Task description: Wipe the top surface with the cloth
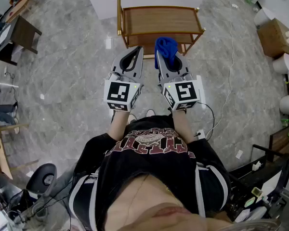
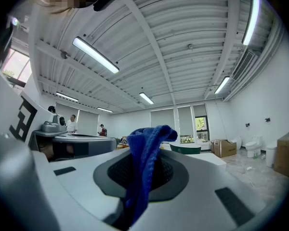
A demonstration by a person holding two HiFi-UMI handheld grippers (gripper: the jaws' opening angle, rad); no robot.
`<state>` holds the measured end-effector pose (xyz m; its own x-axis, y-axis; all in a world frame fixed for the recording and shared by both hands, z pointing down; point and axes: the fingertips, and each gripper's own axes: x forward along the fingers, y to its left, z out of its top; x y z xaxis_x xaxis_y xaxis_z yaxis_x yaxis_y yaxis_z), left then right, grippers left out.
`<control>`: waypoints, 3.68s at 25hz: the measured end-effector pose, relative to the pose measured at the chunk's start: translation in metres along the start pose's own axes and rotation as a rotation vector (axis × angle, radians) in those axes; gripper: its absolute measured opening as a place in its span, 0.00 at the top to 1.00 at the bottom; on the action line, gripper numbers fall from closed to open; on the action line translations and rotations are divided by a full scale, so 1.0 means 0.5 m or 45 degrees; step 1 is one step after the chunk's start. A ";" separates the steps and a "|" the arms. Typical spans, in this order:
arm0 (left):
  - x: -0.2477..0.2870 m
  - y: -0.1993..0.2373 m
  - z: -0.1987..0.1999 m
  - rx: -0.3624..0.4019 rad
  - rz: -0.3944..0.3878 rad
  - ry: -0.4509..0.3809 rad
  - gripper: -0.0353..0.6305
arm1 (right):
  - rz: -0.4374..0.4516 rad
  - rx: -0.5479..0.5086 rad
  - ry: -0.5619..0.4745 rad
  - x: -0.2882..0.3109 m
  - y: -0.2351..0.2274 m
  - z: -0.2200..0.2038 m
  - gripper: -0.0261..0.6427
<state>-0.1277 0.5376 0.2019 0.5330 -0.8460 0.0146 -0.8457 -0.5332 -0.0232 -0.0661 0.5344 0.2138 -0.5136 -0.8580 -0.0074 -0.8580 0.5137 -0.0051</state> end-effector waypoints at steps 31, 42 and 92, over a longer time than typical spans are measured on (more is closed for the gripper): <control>0.110 -0.021 -0.047 -0.053 -0.001 0.034 0.88 | 0.041 0.017 0.018 0.018 -0.095 -0.032 0.87; 0.248 0.071 -0.049 -0.036 -0.082 0.032 0.88 | -0.056 0.011 0.030 0.152 -0.169 -0.029 0.87; 0.717 0.347 -0.054 -0.027 0.011 0.069 0.88 | 0.117 0.034 0.069 0.648 -0.447 -0.046 0.87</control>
<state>-0.0840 0.1417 0.2301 0.5238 -0.8491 0.0686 -0.8510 -0.5252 -0.0024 -0.0410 0.1415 0.2354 -0.5906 -0.8057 0.0450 -0.8070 0.5896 -0.0338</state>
